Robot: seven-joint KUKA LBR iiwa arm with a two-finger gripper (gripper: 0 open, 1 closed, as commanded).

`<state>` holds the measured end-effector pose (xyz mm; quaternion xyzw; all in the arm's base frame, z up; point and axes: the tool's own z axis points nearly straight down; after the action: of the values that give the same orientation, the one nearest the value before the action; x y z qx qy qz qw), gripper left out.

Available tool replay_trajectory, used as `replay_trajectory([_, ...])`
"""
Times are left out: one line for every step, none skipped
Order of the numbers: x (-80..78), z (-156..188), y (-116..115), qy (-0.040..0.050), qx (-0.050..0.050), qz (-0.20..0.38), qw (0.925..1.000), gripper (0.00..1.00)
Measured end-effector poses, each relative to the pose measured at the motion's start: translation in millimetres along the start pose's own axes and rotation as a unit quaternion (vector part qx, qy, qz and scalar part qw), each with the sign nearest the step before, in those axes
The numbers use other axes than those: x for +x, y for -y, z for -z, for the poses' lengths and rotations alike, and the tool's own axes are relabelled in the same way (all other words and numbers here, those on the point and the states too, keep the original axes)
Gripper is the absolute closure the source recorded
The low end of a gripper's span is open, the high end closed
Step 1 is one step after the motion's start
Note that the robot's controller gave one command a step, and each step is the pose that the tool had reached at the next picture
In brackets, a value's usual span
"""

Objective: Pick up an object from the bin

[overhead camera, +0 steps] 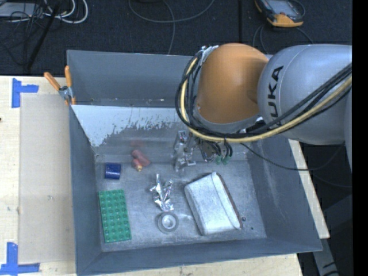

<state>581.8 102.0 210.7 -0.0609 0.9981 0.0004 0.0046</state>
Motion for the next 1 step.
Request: replay_trajectory([1.7, -5.0, -0.2, -0.0041, 0.000, 0.000, 1.0000, 0.00])
